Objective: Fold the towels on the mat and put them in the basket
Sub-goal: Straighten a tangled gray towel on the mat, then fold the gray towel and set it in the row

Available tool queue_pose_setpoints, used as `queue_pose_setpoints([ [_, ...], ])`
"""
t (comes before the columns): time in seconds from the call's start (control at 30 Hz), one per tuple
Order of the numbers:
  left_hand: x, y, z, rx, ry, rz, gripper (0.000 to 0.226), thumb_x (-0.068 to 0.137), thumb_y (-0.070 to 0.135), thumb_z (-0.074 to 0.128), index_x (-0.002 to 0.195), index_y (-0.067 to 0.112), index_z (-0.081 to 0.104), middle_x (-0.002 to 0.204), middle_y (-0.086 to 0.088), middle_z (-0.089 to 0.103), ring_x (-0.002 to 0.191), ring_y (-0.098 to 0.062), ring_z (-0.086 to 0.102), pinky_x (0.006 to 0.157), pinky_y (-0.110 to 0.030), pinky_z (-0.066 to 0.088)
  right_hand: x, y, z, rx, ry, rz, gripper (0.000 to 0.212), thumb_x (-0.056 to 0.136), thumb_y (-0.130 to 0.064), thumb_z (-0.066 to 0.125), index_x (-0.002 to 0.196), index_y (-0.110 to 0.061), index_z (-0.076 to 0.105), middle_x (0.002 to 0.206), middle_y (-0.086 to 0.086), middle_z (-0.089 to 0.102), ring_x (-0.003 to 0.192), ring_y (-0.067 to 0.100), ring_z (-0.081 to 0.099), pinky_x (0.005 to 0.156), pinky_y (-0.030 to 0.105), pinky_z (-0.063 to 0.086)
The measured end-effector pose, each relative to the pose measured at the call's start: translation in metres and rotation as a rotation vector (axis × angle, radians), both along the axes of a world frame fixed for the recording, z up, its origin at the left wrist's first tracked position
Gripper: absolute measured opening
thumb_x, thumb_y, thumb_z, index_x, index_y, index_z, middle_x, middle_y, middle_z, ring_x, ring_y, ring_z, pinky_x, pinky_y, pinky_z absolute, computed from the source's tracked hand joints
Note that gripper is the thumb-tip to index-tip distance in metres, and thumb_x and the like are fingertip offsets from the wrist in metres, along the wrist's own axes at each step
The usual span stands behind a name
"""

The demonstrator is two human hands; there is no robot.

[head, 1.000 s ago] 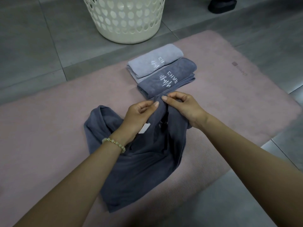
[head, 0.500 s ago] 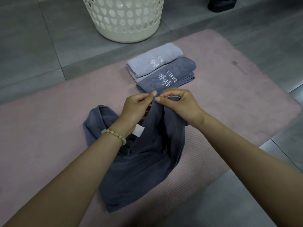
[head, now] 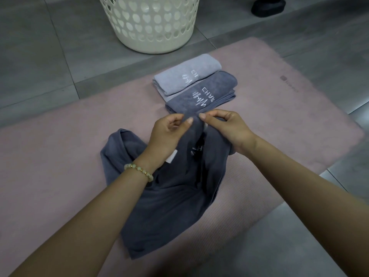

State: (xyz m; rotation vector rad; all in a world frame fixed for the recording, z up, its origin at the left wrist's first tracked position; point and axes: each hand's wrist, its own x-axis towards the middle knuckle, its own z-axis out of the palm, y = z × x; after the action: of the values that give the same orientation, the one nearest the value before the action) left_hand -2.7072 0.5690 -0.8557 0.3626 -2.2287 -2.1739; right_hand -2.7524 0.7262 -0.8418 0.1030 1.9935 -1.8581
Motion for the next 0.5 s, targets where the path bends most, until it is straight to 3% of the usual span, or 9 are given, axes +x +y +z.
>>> queue_pose_setpoints([
  [0.17,-0.009,-0.046,0.037,-0.131,0.068,0.144,0.023,0.097,0.018,0.051,0.09,-0.001,0.06,0.074,-0.008,0.052,0.064,-0.004,0.044,0.058,-0.015,0.039,0.006,0.015,0.028,0.176,0.09,0.134,0.016,0.077,-0.02,0.077,0.087,-0.015,0.065,0.08,-0.005,0.063,0.069,-0.002,0.06,0.067,0.009,0.047],
  [0.37,0.01,-0.127,0.161,-0.201,0.189,0.351,0.02,0.097,0.023,0.05,0.078,0.022,0.056,0.074,0.006,0.054,0.056,0.008,0.05,0.059,-0.007,0.041,0.022,0.001,0.111,0.353,0.222,0.243,0.079,0.066,-0.035,0.083,0.133,-0.033,0.044,0.112,-0.005,0.05,0.106,0.007,0.051,0.088,0.018,0.039],
  [0.43,0.031,-0.14,0.199,-0.256,0.234,0.354,0.02,0.097,0.024,0.051,0.077,0.024,0.053,0.071,0.007,0.049,0.053,0.006,0.047,0.051,-0.005,0.037,0.031,-0.01,0.15,0.46,0.25,0.407,0.08,0.065,-0.041,0.083,0.135,-0.027,0.046,0.121,-0.007,0.053,0.113,0.007,0.052,0.094,0.02,0.038],
  [0.5,0.053,-0.146,0.236,-0.26,0.275,0.379,0.02,0.097,0.024,0.05,0.078,0.025,0.05,0.071,0.007,0.048,0.052,0.006,0.047,0.049,-0.004,0.035,0.042,-0.024,0.19,0.593,0.333,0.581,0.065,0.061,-0.052,0.082,0.118,-0.028,0.063,0.112,-0.013,0.062,0.107,0.002,0.057,0.097,0.023,0.043],
])
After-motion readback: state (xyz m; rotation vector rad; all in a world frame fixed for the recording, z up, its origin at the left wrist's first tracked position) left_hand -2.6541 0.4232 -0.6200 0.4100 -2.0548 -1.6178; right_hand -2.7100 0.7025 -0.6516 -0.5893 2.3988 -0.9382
